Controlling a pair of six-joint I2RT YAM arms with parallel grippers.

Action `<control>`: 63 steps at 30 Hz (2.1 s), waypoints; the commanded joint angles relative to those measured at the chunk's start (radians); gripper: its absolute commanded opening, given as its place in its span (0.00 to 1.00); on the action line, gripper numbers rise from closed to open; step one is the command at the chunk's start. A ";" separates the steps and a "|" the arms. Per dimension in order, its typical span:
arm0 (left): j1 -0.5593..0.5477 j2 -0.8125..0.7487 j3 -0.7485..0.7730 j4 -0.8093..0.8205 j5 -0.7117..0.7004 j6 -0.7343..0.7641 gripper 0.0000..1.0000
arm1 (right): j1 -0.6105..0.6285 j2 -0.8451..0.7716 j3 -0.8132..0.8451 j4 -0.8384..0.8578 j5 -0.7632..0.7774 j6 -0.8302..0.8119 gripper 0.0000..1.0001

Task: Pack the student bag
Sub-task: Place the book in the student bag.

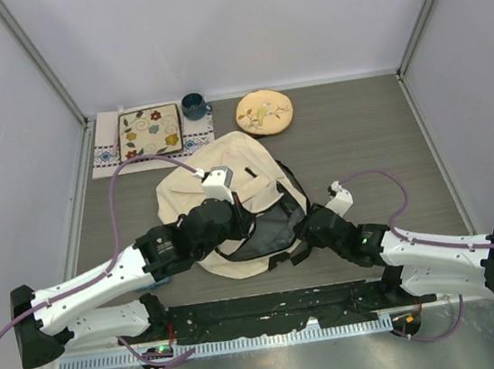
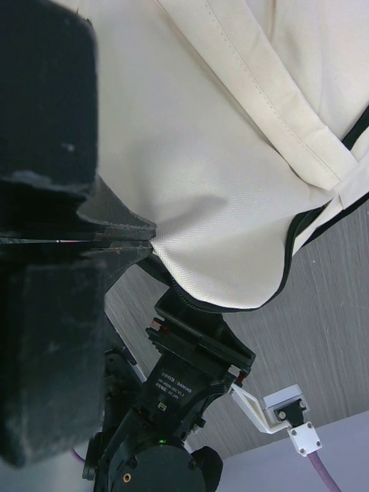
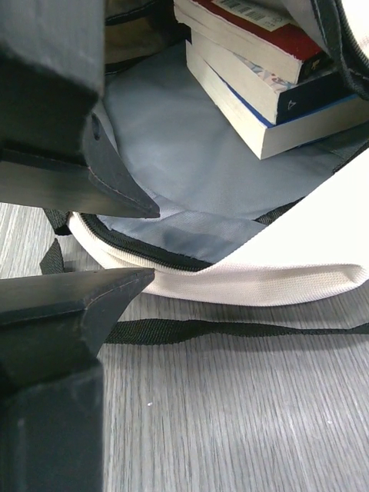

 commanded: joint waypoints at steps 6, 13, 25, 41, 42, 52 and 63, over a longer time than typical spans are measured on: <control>-0.004 -0.010 0.005 0.050 0.000 -0.006 0.00 | 0.004 0.060 -0.011 0.112 0.007 0.028 0.37; -0.004 -0.018 -0.004 0.053 0.000 -0.011 0.00 | 0.004 0.086 -0.016 0.124 0.004 0.031 0.37; -0.004 -0.004 -0.011 0.043 -0.002 0.001 0.00 | 0.004 -0.012 0.044 -0.010 0.001 -0.006 0.01; -0.004 0.138 -0.029 0.072 0.126 0.056 0.00 | 0.006 -0.224 0.092 -0.372 -0.081 -0.027 0.01; -0.005 0.146 -0.031 0.075 0.141 0.061 0.00 | 0.004 -0.222 0.092 -0.373 -0.081 -0.029 0.01; -0.029 0.166 -0.070 0.015 0.293 0.057 0.54 | 0.004 -0.224 0.104 -0.362 -0.061 -0.045 0.11; -0.027 -0.065 -0.051 -0.167 0.054 0.012 0.94 | 0.004 -0.389 0.113 -0.456 0.011 -0.018 0.60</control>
